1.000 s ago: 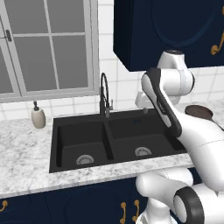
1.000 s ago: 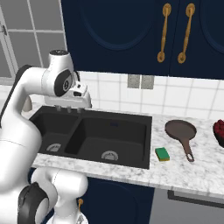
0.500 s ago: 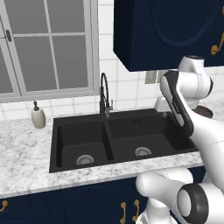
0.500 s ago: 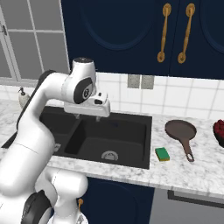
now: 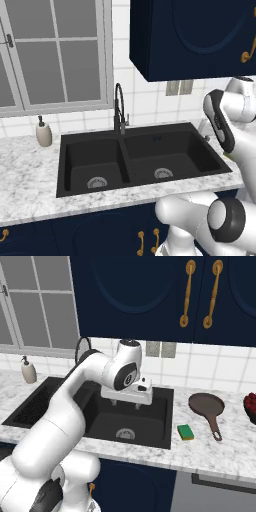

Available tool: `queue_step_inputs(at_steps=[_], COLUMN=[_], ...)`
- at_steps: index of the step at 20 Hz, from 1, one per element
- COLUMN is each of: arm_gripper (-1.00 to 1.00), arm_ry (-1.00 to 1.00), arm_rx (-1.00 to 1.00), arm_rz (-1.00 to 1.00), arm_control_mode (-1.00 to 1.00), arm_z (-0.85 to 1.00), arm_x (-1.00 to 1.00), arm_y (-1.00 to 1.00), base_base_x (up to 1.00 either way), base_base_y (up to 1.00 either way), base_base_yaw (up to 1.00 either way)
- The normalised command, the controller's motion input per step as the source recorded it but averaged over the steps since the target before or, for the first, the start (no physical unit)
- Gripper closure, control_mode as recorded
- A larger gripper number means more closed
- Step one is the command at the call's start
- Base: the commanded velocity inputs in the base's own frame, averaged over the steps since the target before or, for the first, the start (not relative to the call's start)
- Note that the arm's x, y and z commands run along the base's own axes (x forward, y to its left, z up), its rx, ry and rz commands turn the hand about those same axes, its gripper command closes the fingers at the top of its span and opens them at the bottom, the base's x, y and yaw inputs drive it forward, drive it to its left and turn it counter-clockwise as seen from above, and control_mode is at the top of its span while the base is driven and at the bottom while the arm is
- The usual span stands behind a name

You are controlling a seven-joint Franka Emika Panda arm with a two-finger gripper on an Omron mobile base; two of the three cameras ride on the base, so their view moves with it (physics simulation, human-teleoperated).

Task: Pick the pan and sponge and place them into the sink. Then turn on the water.

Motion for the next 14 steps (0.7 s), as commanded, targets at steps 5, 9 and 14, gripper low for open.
queue_step_inputs(at_steps=[5,9,14], arm_gripper=[-1.0,-1.0,-1.0], arm_ry=[-0.03,0.0,0.01], arm_rx=[0.13,0.0,0.0], arm_rz=[0.0,-0.01,-0.06], arm_control_mode=[-1.0,-1.0,-1.0], arm_z=[-0.22,-0.18,-0.24], arm_x=[0.0,0.0,0.0], arm_y=[-0.82,-0.75,-0.7], base_base_x=[0.0,0.0,0.0], base_base_y=[0.0,0.0,0.0], base_base_yaw=[0.0,0.0,0.0])
